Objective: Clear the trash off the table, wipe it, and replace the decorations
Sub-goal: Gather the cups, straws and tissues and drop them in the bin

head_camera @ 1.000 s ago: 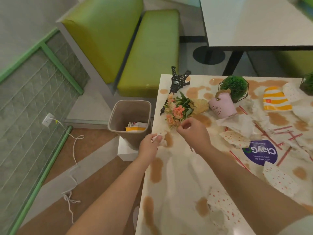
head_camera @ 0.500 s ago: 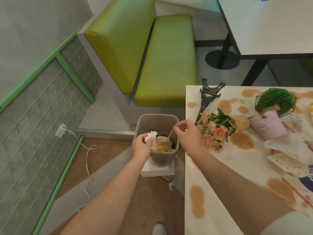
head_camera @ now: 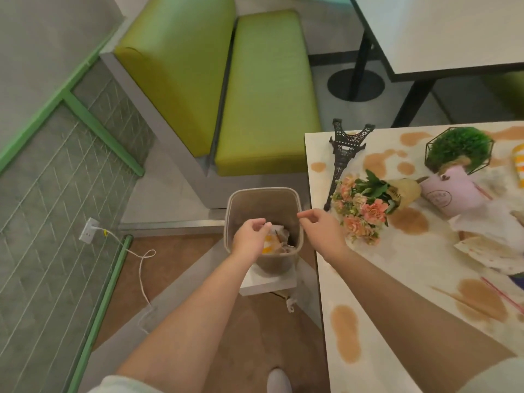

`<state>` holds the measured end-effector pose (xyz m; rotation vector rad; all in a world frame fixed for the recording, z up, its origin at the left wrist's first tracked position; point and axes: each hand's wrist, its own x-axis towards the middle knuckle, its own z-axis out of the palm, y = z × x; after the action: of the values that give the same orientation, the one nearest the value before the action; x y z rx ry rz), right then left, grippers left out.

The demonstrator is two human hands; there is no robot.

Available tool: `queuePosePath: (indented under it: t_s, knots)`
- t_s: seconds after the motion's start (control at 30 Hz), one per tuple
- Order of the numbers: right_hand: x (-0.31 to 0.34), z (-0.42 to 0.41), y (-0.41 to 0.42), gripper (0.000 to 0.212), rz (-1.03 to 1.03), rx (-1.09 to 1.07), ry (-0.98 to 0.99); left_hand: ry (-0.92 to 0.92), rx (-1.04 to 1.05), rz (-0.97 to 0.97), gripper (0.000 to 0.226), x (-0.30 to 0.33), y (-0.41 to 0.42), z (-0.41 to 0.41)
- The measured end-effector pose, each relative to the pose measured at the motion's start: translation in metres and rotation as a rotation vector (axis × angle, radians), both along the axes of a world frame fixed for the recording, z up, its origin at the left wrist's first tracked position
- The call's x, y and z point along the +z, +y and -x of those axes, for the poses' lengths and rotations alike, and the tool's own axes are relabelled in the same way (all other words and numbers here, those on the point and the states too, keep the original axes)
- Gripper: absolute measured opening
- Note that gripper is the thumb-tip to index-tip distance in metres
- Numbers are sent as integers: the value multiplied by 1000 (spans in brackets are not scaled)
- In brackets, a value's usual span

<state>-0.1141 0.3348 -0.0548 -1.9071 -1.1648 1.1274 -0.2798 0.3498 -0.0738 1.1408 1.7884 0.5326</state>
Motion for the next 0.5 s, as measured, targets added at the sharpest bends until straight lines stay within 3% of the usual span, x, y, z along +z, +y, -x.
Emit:
queuePosePath:
  t_s: [0.17,0.4,0.5]
  knots:
    - [12,-27,-28,13,-45,-30,58,-78,-42,-59,8,15,-13,-38]
    - [32,-95,-74,17,-64,-125,32,-126,-205,-138,16,41,-43,-120]
    - [35,-130,-89,16,-53,-163,-21,-124,-261,-132,10,46,-54,-154]
